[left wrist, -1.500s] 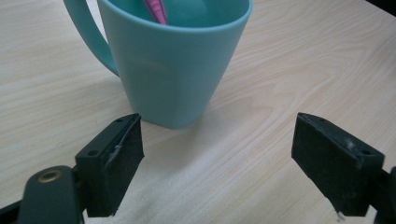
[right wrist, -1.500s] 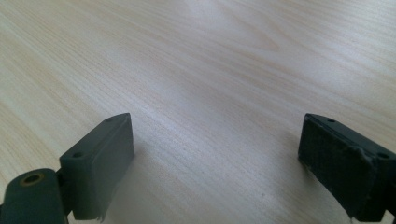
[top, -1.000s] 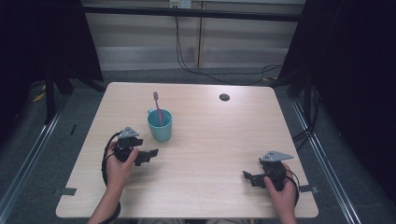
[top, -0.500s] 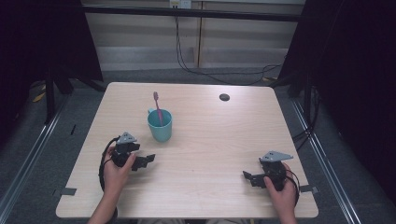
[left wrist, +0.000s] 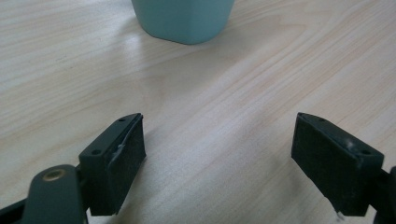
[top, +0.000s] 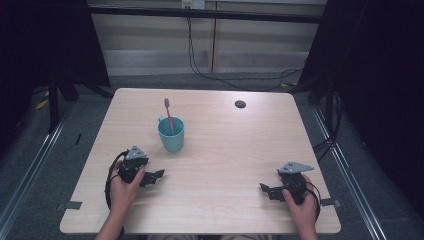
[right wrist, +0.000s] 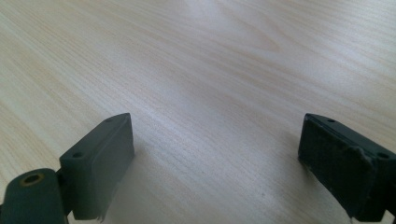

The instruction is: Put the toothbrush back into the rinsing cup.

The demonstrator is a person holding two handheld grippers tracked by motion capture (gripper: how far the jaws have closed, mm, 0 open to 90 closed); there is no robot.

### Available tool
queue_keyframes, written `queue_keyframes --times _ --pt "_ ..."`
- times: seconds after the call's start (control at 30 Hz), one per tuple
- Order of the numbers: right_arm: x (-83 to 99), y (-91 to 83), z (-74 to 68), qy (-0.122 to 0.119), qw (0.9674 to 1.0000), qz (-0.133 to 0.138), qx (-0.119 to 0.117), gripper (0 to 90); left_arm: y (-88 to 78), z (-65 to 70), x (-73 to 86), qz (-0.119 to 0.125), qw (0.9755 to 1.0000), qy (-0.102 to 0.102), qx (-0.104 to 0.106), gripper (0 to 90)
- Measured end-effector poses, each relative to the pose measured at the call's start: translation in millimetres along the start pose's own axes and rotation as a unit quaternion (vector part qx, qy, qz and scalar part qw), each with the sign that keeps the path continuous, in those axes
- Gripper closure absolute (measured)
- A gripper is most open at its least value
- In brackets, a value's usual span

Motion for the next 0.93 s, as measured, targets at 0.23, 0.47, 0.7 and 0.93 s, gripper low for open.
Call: queue_keyframes --times 0.23,0.47,0.7,0.93 --pt "0.0 0.0 0.0 0.000 1.0000 0.000 0.000 10.2 -0.3 -0.1 1.1 -0.005 0.9999 0.016 -0.003 17.3" --pt "0.0 0.0 0.0 0.000 1.0000 0.000 0.000 10.2 0.8 2.0 2.0 -0.007 0.9994 0.032 -0.009 16.4" --pt "0.0 0.0 -0.1 0.000 1.0000 0.000 0.000 10.2 1.6 4.0 2.1 -0.015 0.9986 0.046 -0.021 15.2" --pt "0.0 0.0 0.0 0.000 1.0000 0.000 0.000 10.2 1.9 4.5 2.2 -0.014 0.9987 0.046 -0.020 14.8"
Point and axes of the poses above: each handheld gripper's, and its own axes: y roughly forward along the jaws, x roughly out of its underside, z roughly to its right, the point moved 3 cm from there along y, roughly forward along the jaws
